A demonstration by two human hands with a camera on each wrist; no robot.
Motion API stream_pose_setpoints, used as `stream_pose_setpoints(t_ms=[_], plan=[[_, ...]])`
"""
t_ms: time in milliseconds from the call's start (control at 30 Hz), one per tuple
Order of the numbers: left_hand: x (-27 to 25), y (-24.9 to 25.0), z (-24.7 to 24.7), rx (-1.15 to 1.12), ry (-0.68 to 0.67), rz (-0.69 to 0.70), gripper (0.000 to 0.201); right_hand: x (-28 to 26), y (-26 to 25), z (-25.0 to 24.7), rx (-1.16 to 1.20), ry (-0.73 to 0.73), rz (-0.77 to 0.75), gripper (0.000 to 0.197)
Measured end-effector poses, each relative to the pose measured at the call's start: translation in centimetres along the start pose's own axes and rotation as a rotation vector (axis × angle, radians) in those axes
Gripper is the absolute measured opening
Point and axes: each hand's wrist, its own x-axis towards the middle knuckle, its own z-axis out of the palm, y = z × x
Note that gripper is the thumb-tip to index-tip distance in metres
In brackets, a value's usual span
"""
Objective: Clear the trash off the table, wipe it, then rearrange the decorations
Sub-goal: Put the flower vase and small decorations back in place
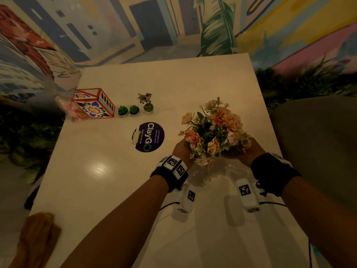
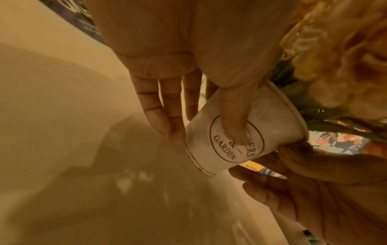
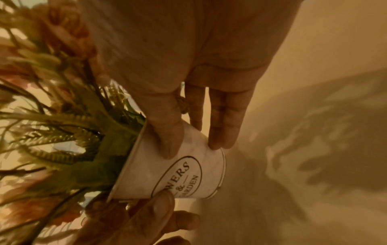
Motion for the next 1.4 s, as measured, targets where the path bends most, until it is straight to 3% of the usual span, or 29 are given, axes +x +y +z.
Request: stream_pose_setpoints(t_ms=[100, 200, 367, 467, 567, 600, 700, 833, 967, 1100, 1233, 1333, 1400], plan=[[0.1, -0.3, 0.5, -0.01, 0.007, 0.044, 0.06, 0.2, 0.0, 0.4, -0.086, 0.005, -0.061, 0.064], [0.2, -0.4, 0.0, -0.021, -0.018, 0.048, 0.074, 0.1, 0.1, 0.5, -0.067, 0.005, -0.063, 0.059], [-1.0, 0.7, -1.3, -0.081, -0.024, -0.032, 0.047, -0.8, -0.4, 0.7, -0.015, 0.034, -0.062, 0.055], [-1.4, 0.8, -2.0, -0.112, -0.045, -0.043, 0.05, -1.5, -0.7, 0.7, -0.013, 0.043, -0.106, 0.055], [-1.4, -0.2, -3.4, -0.046, -0.054, 0.022, 0.045, -2.5, -0.4, 0.6, 0.053, 0.085, -0.001, 0.043], [-1.3, -0.8, -4.0, -0.007, -0.06, 0.027, 0.043, -3.0, 0.1, 0.6, 0.034, 0.088, 0.046, 0.043], [-1.1, -2.7, -5.9, -0.068, -0.044, 0.022, 0.034, -5.0, 1.8, 1.4, 0.2, -0.009, 0.212, 0.074], [-0.9, -4.8, -8.6, -0.106, -0.022, 0.005, 0.024, -8.1, 1.7, 4.9, 0.172, -0.131, 0.262, 0.032], [-0.6, -6.4, -11.1, -0.109, 0.017, 0.0, 0.019, -9.3, -0.5, 8.8, 0.037, -0.221, 0.165, 0.028], [0.0, -8.0, -14.1, -0.015, 0.104, 0.002, 0.013, -8.0, -4.9, 13.5, -0.063, -0.232, -0.033, 0.032], [1.6, -9.5, -17.5, 0.079, 0.243, -0.012, 0.012, -3.7, -9.9, 18.2, -0.106, -0.146, -0.208, 0.036], [3.5, -10.3, -19.8, 0.184, 0.323, -0.001, 0.025, 0.5, -12.9, 21.2, -0.133, -0.048, -0.212, 0.051], [4.8, -10.6, -20.8, 0.272, 0.306, 0.036, 0.039, 3.3, -14.3, 22.6, -0.116, 0.029, -0.162, 0.059]])
